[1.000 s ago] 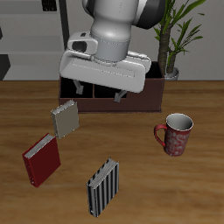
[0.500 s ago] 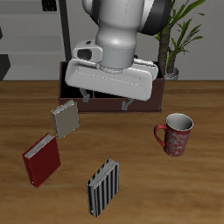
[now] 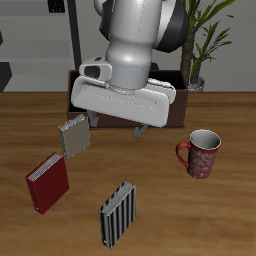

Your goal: Place the striped book into the back desk caddy's left compartment

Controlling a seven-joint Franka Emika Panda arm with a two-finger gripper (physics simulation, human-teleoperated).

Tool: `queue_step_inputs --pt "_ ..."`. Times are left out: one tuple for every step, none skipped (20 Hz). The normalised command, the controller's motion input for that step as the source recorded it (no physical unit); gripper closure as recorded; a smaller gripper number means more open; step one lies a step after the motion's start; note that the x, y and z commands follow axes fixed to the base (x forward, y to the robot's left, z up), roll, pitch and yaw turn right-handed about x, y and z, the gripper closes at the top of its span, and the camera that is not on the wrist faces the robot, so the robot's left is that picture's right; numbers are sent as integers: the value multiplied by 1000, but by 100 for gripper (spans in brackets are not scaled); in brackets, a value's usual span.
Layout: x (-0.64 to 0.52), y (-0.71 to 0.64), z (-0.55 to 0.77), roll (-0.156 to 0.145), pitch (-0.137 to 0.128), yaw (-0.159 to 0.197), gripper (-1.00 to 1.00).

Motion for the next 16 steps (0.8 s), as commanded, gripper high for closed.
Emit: queue_step_inputs --pt "68 -108 -178 -24 13 -118 -100" --pt "-21 47 -101 0 -41 -35 -100" --pt "-59 36 -3 0 0 0 -100" --pt "228 -66 -272 -7 18 22 -100" --pt "98 -85 -186 -35 34 -109 -100" --pt "130 63 -197 17 -19 -15 -100" --pt "74 66 -183 17 5 21 -100" --pt "182 -31 -211 -12 5 -109 -100" --pt "75 121 -212 -32 17 6 -100" --pt "383 164 -418 21 67 -61 -100" --pt "187 97 -264 -42 60 -106 -100" --pt "190 298 -213 37 -5 64 -100" --pt "216 112 -203 1 37 -92 -100" --pt "244 199 -154 5 43 -68 -100" --pt "108 164 -115 18 17 -19 -100" --pt "316 190 -137 -25 15 -28 -100"
